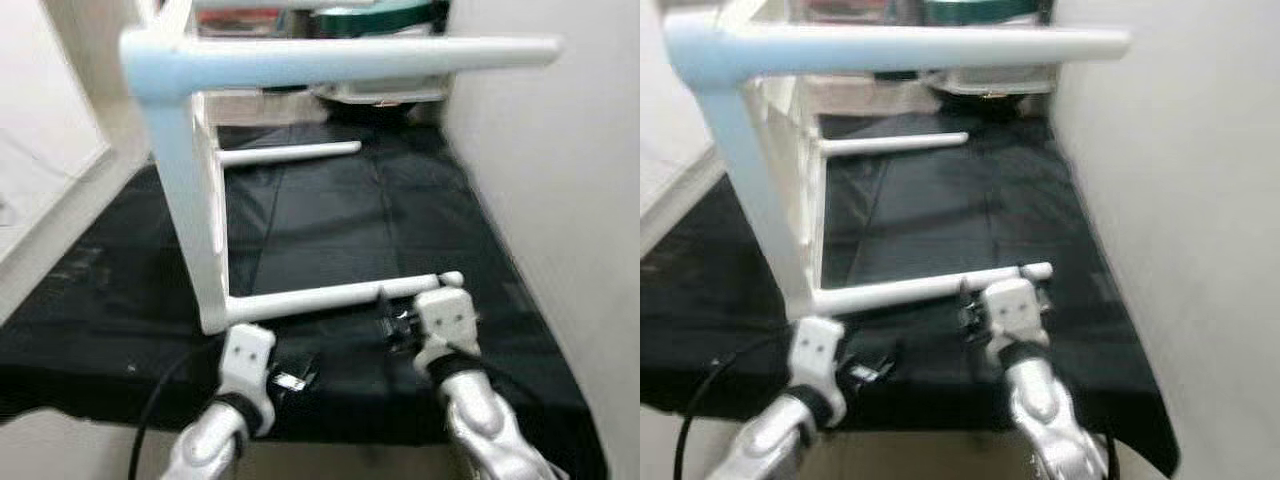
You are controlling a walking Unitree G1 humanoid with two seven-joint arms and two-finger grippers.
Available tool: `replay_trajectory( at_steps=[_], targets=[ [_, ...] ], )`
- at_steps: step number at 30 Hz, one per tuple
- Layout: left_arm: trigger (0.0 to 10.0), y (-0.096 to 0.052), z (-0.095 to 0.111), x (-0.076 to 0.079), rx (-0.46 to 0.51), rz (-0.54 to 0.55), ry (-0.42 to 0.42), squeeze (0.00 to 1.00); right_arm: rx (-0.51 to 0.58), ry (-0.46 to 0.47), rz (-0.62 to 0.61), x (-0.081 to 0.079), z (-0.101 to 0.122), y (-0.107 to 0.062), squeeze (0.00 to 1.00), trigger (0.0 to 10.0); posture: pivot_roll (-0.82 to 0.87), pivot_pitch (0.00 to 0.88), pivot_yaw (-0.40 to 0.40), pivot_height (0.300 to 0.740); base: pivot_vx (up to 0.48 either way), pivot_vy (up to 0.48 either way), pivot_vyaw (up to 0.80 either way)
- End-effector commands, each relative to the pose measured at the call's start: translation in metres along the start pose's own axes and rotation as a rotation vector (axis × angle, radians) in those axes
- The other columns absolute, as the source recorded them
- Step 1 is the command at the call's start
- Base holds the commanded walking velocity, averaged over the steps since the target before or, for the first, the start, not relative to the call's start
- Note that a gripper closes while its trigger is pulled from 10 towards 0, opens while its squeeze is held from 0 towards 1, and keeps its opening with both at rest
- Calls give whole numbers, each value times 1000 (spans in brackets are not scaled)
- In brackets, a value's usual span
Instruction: Building children table
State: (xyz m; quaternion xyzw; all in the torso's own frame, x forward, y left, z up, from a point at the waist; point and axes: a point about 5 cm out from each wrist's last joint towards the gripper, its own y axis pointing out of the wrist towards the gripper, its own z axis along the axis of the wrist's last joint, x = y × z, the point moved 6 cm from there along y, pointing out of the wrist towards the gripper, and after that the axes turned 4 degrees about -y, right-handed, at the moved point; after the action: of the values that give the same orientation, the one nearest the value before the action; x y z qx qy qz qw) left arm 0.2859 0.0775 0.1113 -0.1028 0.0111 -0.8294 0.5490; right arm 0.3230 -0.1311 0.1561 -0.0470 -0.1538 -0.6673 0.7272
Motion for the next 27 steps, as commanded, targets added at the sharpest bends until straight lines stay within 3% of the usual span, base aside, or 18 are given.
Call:
replay_trajectory(
  at_steps=[1, 2, 7, 9, 12, 13, 14, 16, 21, 23, 24, 27],
  targets=[
    [10000, -3, 4, -13, 10, 35, 52, 0, -1, 8, 27, -9, -1, -4, 0, 10000, 55, 74, -19, 740, 0, 0, 0],
    [10000, -1, 10, -16, 29, 42, 91, 0, 0, 11, 28, -9, -1, -4, 0, 10000, 56, 73, -20, 740, 0, 0, 0],
    [10000, 7, 30, -33, 88, 105, 82, 0, 21, 21, 11, -5, 4, -2, 0, 10000, 58, 70, -16, 740, 0, 0, 0],
    [10000, 18, 46, -43, 131, 110, 98, 0, 76, -73, -95, 16, 16, 8, 0, 10000, 58, 70, -11, 740, 0, 0, 0],
    [10000, 22, 51, -46, 144, 105, 109, 0, 98, -121, -152, 27, 22, 11, 0, 10000, 58, 72, -9, 740, 0, 0, 0],
    [10000, 26, 57, -47, 158, 97, 125, 0, 110, -180, -207, 37, 27, 15, 0, 10000, 57, 77, -9, 740, 0, 0, 0],
    [10000, 26, 57, -47, 158, 97, 125, 0, 110, -180, -207, 37, 27, 15, 0, 10000, 57, 77, -9, 740, 0, 0, 0],
    [10000, 37, 68, -49, 181, 92, 139, 0, 110, -277, -287, 44, 33, 26, 0, 10000, 56, 88, -5, 740, 0, 0, 0],
    [10000, 41, 73, -49, 194, 91, 139, 0, 122, -325, -318, 46, 38, 29, 0, 10000, 53, 99, -3, 740, 0, 0, 0],
    [10000, 52, 84, -55, 216, 105, 152, 0, 222, -437, -303, 39, 64, 40, 0, 10000, 60, 154, 1, 740, 0, 0, 0],
    [10000, 52, 84, -55, 216, 105, 152, 0, 222, -437, -303, 39, 64, 40, 0, 10000, 60, 154, 1, 740, 0, 0, 0],
    [10000, 69, 97, -65, 236, 137, 174, 0, 368, -629, -339, 36, 101, 55, 0, 10000, 62, 184, 1, 740, 0, 0, 0]
  ],
)
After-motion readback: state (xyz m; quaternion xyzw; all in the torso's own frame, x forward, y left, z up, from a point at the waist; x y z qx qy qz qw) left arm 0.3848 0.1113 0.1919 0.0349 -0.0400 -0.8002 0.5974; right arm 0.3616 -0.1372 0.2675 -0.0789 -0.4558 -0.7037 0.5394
